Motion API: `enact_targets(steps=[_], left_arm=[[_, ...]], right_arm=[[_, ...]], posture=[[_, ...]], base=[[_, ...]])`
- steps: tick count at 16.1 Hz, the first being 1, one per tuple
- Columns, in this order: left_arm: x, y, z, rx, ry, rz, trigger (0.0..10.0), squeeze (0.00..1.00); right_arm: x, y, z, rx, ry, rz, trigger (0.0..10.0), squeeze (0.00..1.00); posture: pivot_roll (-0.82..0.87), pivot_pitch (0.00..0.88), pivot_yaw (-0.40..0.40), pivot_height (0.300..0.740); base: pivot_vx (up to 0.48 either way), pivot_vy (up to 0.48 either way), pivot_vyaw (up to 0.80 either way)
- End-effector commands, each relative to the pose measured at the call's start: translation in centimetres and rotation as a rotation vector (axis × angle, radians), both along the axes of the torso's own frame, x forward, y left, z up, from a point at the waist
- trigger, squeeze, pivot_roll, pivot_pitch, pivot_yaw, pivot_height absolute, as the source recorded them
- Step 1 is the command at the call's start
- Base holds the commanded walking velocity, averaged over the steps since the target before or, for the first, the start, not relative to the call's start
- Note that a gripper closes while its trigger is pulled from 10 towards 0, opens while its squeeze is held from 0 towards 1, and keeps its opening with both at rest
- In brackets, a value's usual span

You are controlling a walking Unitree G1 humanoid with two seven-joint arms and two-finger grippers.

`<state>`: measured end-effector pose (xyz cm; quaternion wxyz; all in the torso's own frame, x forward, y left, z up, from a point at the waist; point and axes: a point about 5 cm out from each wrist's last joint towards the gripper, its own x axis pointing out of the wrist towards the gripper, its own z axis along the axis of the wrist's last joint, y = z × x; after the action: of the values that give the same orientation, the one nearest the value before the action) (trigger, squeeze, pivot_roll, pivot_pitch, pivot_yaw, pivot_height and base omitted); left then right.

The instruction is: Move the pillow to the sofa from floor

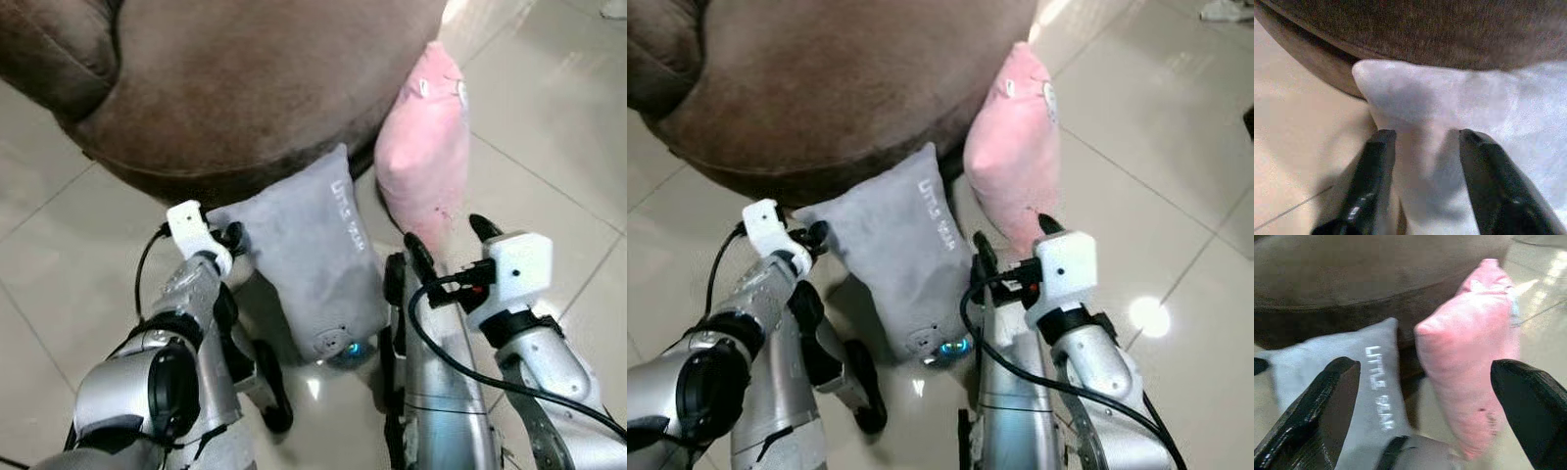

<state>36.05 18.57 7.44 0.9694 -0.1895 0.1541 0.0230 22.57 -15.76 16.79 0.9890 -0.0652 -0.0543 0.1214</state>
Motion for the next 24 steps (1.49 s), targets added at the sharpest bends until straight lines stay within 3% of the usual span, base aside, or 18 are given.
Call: enact_targets(steps=[1, 2, 5, 9, 11, 14, 15, 19, 22, 23, 24], left_arm=[[-0.7, 0.3, -1.0, 0.070, 0.019, -0.012, 10.0, 1.00], [-0.6, 0.2, -0.8, 0.086, 0.009, -0.024, 10.0, 0.00], [-0.5, 1.0, -0.4, 0.119, -0.010, 0.031, 10.0, 0.00], [-0.2, 2.5, 0.6, 0.037, -0.066, 0.142, 10.0, 0.00], [-0.3, 2.6, 0.5, 0.036, -0.055, 0.145, 10.0, 0.00], [-1.0, 1.9, -1.2, -0.009, 0.052, 0.146, 10.0, 0.00], [-1.3, 0.8, -1.9, -0.038, 0.083, 0.090, 10.0, 0.00], [-1.3, -1.3, -2.3, -0.230, 0.079, 0.008, 10.0, 0.00], [-1.2, -2.4, -2.2, -0.223, 0.073, -0.075, 10.0, 0.00], [-1.2, -2.5, -2.1, -0.231, 0.063, -0.096, 8.5, 0.00], [-1.3, -2.6, -2.2, -0.231, 0.066, -0.111, 0.0, 0.00]], right_arm=[[-0.3, -0.6, 0.1, -0.040, 0.022, -0.070, 10.0, 0.00], [-0.3, -0.7, 0.2, -0.038, 0.024, -0.075, 10.0, 0.00], [-1.0, 0.3, 0.3, 0.012, 0.037, -0.061, 10.0, 0.00], [-1.7, 0.1, 0.4, 0.003, 0.052, -0.082, 10.0, 0.00], [-1.9, 0.1, 0.4, 0.003, 0.055, -0.083, 10.0, 0.00], [-1.9, 0.2, 0.5, -0.029, 0.046, -0.083, 10.0, 0.00], [-2.0, 0.3, 0.6, -0.045, 0.044, -0.084, 10.0, 0.00], [-2.0, 0.0, 0.8, -0.069, 0.032, -0.091, 10.0, 0.00], [-2.0, -0.1, 0.9, -0.076, 0.028, -0.096, 10.0, 0.00], [-2.0, 0.0, 0.9, -0.076, 0.027, -0.095, 10.0, 0.00], [-2.0, 0.0, 0.9, -0.076, 0.026, -0.095, 10.0, 0.00]], posture=[[-0.29, 0.474, 0.104, 0.467], [-0.29, 0.478, 0.102, 0.467], [-0.30, 0.468, 0.098, 0.452], [-0.31, 0.477, 0.099, 0.407], [-0.31, 0.473, 0.099, 0.392], [-0.31, 0.475, 0.093, 0.372], [-0.32, 0.476, 0.093, 0.372], [-0.33, 0.473, 0.088, 0.372], [-0.32, 0.472, 0.086, 0.372], [-0.32, 0.471, 0.086, 0.372], [-0.32, 0.470, 0.086, 0.372]], base=[[0.000, 0.000, 0.00], [0.000, 0.000, 0.00], [0.000, 0.000, 0.00], [0.000, 0.000, 0.00], [0.000, 0.000, 0.00], [0.000, 0.000, 0.00], [0.000, 0.000, 0.00], [0.000, 0.000, 0.00], [0.000, 0.000, 0.00], [0.000, 0.000, 0.00], [0.000, 0.000, 0.00]])
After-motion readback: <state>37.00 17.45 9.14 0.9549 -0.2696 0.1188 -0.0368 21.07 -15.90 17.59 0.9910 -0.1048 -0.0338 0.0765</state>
